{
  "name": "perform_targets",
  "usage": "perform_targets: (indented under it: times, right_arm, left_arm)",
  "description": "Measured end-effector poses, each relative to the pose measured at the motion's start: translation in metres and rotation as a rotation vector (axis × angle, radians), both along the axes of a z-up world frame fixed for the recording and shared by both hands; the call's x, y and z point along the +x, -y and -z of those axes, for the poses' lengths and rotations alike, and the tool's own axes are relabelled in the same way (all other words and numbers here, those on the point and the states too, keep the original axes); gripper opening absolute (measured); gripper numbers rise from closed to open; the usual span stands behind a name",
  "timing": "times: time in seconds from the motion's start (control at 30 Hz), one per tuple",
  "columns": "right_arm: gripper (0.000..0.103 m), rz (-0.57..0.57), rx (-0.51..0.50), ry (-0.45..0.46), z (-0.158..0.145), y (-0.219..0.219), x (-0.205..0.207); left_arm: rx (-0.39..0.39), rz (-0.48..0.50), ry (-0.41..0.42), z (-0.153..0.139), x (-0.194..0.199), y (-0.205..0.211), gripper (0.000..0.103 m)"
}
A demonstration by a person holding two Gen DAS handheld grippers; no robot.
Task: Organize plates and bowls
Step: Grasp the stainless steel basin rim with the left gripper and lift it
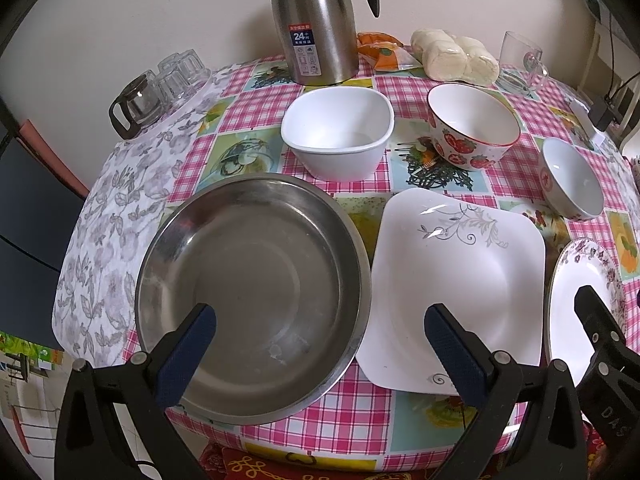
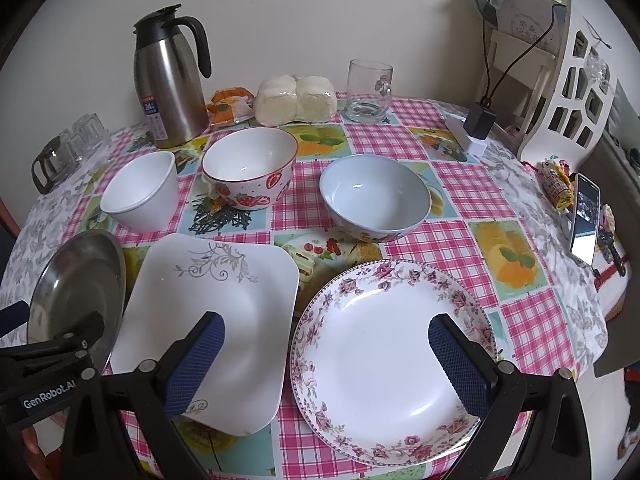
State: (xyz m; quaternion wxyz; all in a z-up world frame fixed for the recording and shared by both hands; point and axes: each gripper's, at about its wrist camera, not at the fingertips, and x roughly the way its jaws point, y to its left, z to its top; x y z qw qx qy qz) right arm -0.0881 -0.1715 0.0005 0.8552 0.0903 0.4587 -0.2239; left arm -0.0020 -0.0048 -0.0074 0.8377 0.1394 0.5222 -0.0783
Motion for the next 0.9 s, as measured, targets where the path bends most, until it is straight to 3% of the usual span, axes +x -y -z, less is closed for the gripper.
perform_targets:
  times: [0.13, 0.37, 0.53, 0.67, 0.9]
  right_arm:
    - [0.103, -0.01, 0.01, 0.0, 0.001, -0.005, 0.006]
    - [0.103, -0.087, 0.048, 0.031, 0.008, -0.034, 0.029]
    - [0.103, -0.163, 0.062, 0.037, 0.019, -0.062, 0.047]
    - [0.103, -0.24, 0.165, 0.043, 0.027, -0.082, 0.058]
    - [0.103, -0.3, 0.2, 0.04, 0.046, -0.105, 0.079]
  left_arm:
    - [-0.023, -0.03, -0.011, 0.0, 0.007, -0.012, 0.103]
    - [-0.059, -0.294, -0.019, 0.004, 0.04, -0.082, 0.103]
    - [-0.102, -0.424, -0.021, 0.01, 0.053, -0.124, 0.103]
    - [-0.144, -0.526, -0.012, 0.013, 0.058, -0.156, 0.103]
    - [-0.196, -0.59, 0.01, 0.026, 0.068, -0.191, 0.103]
